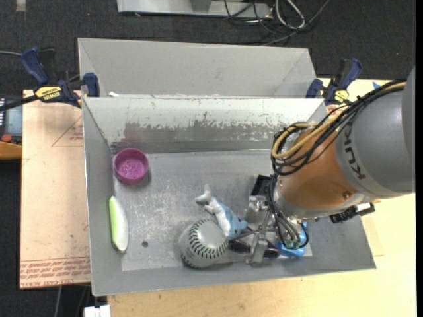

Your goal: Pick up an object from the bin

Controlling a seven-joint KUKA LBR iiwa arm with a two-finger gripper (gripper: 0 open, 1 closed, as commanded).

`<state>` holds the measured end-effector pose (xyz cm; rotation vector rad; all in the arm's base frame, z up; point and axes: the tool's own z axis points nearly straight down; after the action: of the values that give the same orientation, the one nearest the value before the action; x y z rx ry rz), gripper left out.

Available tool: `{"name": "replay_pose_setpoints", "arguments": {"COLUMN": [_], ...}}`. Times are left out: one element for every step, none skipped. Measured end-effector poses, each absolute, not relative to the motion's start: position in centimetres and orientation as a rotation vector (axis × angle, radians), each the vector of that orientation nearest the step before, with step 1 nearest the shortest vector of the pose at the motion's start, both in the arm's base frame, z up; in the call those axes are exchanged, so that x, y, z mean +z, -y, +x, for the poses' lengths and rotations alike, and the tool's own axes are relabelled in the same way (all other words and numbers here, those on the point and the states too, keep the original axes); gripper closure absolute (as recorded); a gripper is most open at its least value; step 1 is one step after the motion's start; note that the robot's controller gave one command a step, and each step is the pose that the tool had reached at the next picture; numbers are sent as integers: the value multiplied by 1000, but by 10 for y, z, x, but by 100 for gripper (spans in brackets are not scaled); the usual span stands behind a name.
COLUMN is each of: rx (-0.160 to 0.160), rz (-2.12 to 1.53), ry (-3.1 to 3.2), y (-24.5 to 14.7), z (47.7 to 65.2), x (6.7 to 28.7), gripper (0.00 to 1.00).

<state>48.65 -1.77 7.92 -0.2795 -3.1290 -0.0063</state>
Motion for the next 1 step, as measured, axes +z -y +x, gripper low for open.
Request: {"name": "replay_pose_setpoints", "arguments": {"rx": [-7], "rz": [-162], "ry": [3137], "y": [13], "z": [483], "x": [90], "gripper": [100]}}
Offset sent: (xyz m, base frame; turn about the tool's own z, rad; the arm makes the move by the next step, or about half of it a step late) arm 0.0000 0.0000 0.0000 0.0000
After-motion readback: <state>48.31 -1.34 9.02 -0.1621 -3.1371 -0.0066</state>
